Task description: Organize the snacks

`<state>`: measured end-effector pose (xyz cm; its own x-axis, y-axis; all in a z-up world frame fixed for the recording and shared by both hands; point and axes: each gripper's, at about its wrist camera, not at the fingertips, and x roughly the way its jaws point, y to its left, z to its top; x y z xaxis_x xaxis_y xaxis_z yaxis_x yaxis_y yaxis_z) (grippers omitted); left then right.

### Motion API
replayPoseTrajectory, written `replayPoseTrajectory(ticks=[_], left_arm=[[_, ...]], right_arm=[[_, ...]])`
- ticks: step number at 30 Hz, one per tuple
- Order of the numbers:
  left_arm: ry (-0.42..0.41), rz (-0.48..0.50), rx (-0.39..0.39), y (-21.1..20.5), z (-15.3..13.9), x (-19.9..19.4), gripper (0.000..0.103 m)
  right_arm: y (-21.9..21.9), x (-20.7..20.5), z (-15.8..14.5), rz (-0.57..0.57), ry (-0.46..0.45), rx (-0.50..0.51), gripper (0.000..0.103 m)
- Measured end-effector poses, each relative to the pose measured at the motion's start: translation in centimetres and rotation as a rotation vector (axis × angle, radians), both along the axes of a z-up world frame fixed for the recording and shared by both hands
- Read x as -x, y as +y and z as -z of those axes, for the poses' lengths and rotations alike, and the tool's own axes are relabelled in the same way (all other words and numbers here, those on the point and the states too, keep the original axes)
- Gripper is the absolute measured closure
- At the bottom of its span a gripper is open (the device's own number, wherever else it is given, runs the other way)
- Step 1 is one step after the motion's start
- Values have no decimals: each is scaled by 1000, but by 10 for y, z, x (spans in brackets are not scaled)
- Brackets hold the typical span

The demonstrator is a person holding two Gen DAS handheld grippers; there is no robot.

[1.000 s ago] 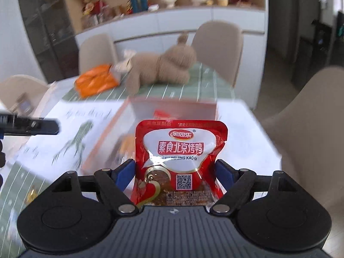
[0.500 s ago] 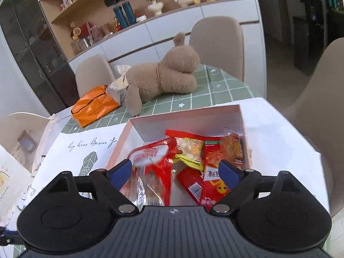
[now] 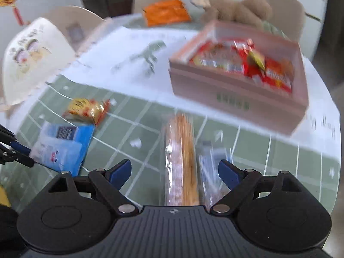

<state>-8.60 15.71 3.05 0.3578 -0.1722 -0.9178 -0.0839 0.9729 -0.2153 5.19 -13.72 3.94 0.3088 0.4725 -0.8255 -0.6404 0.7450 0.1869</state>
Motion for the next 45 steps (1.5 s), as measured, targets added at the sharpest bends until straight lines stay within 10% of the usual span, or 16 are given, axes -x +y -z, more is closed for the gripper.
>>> replayPoseTrajectory(ticks=[16,27,36,45], left_arm=[[-268,-138,78,-14,-28,-89,69],[-270,-33,-102,9,-23,-184,69],[-199,115,-160,-20,-12,-143,70],[-136,138,15,-34,-5,-85,70]], right_arm=[[23,9,11,86,-36,-34,21],[21,15,19,57,-99,36,9],[33,33,23,-3,-142,44,1],[55,4,17,-2,-126,-15,3]])
